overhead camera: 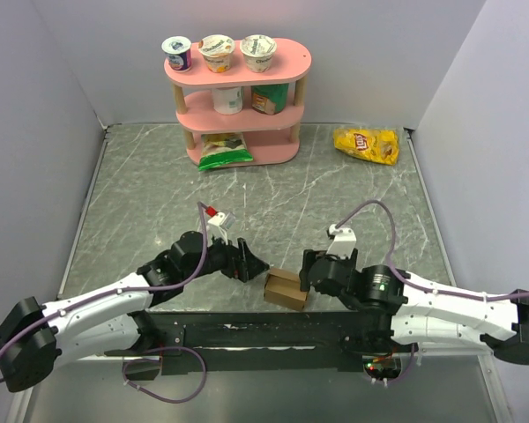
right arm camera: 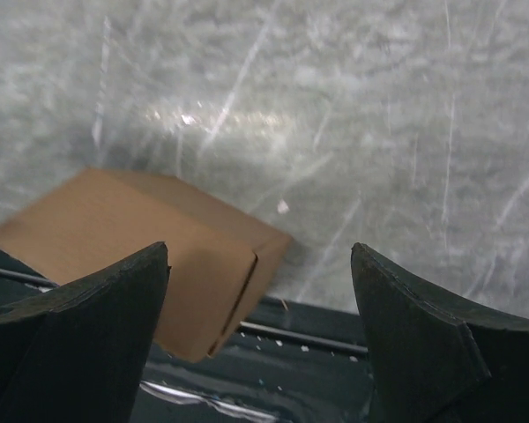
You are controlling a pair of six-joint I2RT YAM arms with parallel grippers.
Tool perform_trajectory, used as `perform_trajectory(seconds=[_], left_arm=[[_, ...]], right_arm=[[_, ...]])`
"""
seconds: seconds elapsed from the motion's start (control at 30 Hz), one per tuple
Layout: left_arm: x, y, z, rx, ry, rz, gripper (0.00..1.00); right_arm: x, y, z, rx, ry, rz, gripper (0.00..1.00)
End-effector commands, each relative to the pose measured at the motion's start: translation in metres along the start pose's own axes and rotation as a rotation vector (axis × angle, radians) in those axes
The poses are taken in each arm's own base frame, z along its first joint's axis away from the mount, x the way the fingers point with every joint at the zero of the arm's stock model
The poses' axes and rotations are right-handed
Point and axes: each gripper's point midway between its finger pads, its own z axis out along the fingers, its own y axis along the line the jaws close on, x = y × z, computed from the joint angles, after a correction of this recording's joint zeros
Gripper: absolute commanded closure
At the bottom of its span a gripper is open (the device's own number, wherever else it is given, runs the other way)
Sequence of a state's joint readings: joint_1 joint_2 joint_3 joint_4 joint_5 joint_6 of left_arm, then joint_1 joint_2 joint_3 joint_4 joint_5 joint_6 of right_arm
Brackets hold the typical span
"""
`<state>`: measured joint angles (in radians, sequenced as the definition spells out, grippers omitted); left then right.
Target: Fold the paper box
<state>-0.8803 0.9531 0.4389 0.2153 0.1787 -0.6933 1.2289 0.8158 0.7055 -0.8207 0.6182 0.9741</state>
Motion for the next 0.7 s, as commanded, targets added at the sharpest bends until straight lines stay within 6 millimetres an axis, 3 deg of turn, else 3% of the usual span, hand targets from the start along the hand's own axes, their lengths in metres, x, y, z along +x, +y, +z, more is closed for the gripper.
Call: perform_trajectory(seconds=[0.0,0.27,0.67], left_arm=[[-0.003,-0.017,0.001,0.069,0.015,-0.047,0.04],[0.014,-0.008,0.007,0.073,0.044,-0.089,0.01],[0.035,0.002,0.007,0.093,0.059,-0.136,0.19]], right_arm=[[-0.006,-0.003,-0.011,0.046,-0.027,0.075,0.10],[0.011,-0.012,-0.011,0.122,0.003,0.116,0.11],[0.032,-0.021,-0.005,0.191,0.010,0.186,0.13]])
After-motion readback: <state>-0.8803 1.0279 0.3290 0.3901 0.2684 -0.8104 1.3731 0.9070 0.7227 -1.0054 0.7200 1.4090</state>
